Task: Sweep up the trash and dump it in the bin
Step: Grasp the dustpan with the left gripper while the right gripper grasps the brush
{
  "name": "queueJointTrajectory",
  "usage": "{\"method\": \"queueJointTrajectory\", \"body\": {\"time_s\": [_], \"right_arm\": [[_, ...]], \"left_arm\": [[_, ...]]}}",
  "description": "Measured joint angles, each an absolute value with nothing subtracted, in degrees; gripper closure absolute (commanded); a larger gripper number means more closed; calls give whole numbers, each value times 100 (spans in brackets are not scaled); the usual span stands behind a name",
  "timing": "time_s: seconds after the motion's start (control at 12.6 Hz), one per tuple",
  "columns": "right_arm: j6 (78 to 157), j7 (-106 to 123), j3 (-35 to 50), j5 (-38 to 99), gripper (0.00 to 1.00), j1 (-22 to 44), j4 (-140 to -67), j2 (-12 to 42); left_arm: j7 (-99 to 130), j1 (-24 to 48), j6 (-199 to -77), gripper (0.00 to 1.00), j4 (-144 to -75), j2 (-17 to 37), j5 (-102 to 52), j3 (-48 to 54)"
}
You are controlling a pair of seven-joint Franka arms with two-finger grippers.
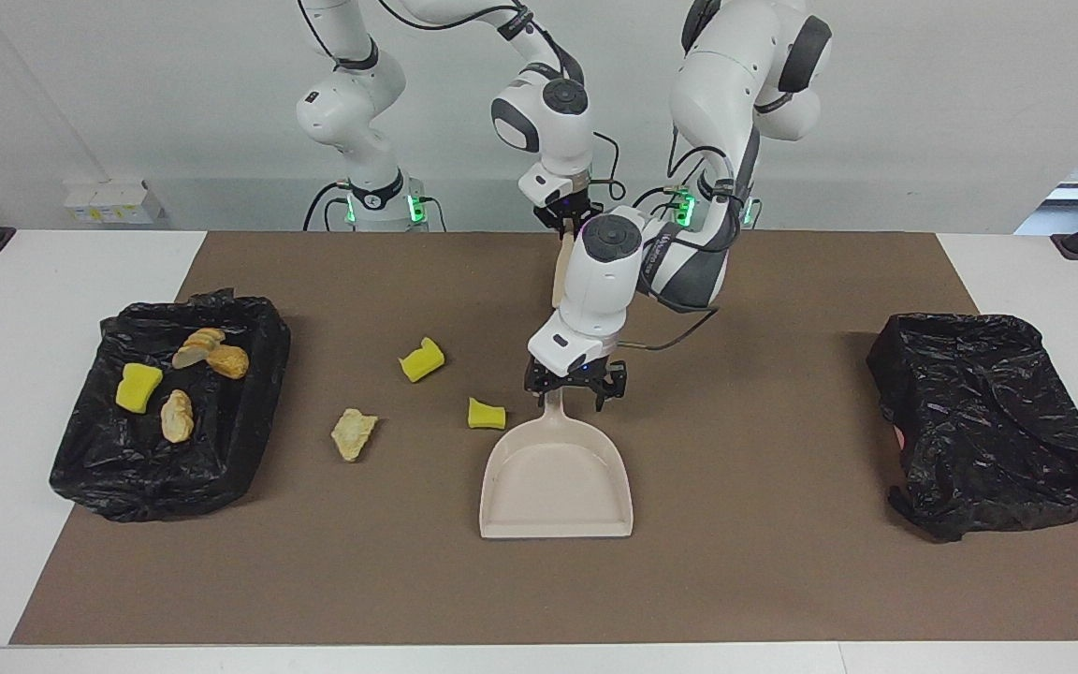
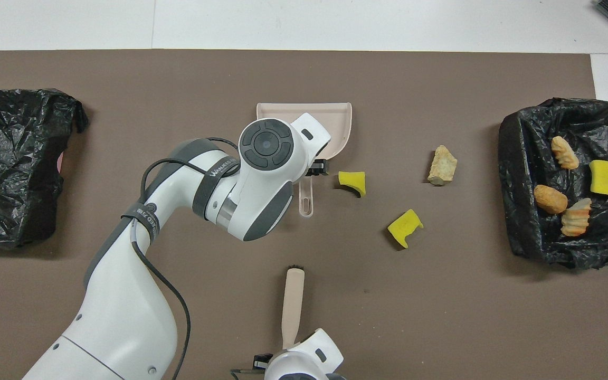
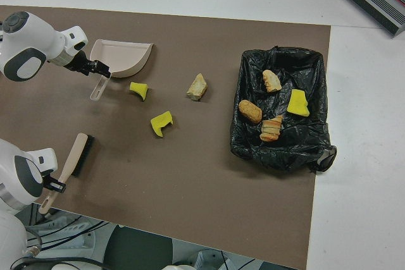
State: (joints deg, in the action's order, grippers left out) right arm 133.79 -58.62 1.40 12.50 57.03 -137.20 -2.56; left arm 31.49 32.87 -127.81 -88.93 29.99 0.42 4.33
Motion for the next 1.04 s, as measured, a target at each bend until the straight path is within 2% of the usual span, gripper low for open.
{"method": "queueJointTrajectory", "body": {"time_s": [0.16, 0.24, 0.32, 0.4, 0.56, 0.72, 0.8, 1.04], "right_arm": [[13049, -5861, 110, 1252, 100, 5538, -13646, -422], [12715, -5828, 99, 1252, 100, 5377, -13617, -579], [12368, -5733, 90, 1252, 100, 5180, -13602, -781], [12069, -5581, 86, 1252, 100, 4960, -13601, -981], [11572, -5148, 70, 1249, 100, 4541, -13601, -1336], [11208, -4710, 59, 1236, 100, 4151, -13595, -1583], [11013, -4470, 52, 1200, 100, 3944, -13573, -1665], [10393, -3484, 36, 1074, 100, 3101, -13361, -1803]], "left_arm": [[3168, 3329, -12822, 0, -8902, 3023, 42, 434], [3176, 3350, -12852, 12, -8914, 3034, 42, 435], [3182, 3362, -12864, 26, -8924, 3040, 42, 435], [3184, 3364, -12864, 49, -8931, 3042, 42, 434], [3185, 3364, -12863, 84, -8937, 3042, 42, 427], [3185, 3365, -12863, 91, -8938, 3042, 44, 425], [3185, 3365, -12862, 99, -8938, 3042, 44, 421], [3184, 3362, -12858, 100, -8938, 3039, 49, 392]]}}
